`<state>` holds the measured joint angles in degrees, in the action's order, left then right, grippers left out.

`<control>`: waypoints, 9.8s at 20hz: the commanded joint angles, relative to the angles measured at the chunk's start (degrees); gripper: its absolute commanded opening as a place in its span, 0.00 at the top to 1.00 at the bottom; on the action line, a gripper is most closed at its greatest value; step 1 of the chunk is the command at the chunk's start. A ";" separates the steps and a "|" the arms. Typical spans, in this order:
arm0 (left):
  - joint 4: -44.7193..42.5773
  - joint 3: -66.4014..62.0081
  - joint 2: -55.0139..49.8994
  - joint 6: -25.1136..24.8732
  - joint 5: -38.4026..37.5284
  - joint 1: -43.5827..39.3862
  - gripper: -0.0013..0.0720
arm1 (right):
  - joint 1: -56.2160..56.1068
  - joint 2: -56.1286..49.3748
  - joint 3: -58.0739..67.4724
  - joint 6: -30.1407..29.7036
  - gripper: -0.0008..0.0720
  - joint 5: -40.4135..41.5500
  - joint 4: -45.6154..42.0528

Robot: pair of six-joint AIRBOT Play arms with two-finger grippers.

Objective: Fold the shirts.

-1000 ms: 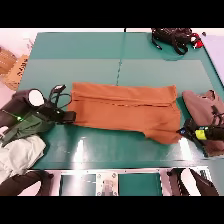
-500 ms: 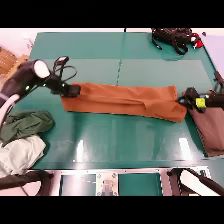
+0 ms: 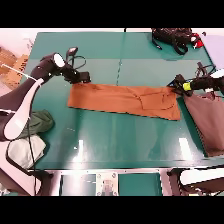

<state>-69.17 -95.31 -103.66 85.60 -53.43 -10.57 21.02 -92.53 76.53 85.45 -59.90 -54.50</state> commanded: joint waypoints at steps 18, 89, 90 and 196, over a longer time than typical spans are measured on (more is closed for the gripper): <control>5.64 -10.38 -1.60 2.84 -21.18 8.59 0.16 | 8.20 -16.48 4.35 -24.63 0.02 -20.57 3.41; -8.24 -24.50 2.82 -4.66 -39.08 12.81 0.96 | -43.74 -16.76 33.81 14.67 0.22 -8.79 2.99; -8.28 -24.50 2.82 -4.68 -39.08 12.81 0.96 | -39.76 -16.09 33.77 15.21 0.23 -14.51 0.17; 7.93 36.13 37.70 -1.60 -25.81 3.96 0.96 | -19.47 34.71 -27.04 4.02 0.96 -1.57 -2.91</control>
<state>-61.30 -62.06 -66.94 83.55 -80.49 -6.13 3.46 -57.82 49.67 89.80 -63.05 -57.63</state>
